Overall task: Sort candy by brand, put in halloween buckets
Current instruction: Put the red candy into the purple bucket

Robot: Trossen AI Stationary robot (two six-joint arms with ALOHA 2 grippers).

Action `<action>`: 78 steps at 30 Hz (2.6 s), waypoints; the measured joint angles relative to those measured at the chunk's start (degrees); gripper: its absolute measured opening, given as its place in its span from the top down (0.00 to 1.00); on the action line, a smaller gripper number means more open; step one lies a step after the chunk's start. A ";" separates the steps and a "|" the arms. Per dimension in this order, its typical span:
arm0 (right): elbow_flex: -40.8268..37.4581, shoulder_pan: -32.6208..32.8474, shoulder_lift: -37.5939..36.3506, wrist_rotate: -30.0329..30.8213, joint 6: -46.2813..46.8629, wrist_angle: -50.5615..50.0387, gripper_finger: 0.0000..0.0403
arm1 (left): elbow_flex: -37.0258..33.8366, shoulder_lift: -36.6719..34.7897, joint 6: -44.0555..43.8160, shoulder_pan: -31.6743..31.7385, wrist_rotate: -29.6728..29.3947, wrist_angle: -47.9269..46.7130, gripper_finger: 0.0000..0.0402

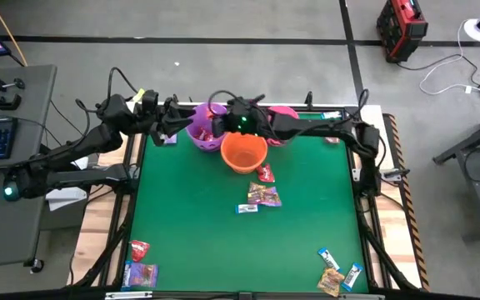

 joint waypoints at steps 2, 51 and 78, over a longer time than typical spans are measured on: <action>2.58 -0.86 1.29 -3.02 -3.52 -1.94 0.98 | 0.00 0.00 -1.67 -0.56 -0.01 0.94 0.45; -54.87 20.02 -38.42 7.38 -2.37 -9.11 0.37 | 0.02 0.76 -1.03 -34.32 -33.08 -20.65 0.45; -51.84 15.35 -20.22 4.80 -15.32 -2.87 0.87 | 0.02 0.76 0.12 -34.33 -37.45 -21.09 0.45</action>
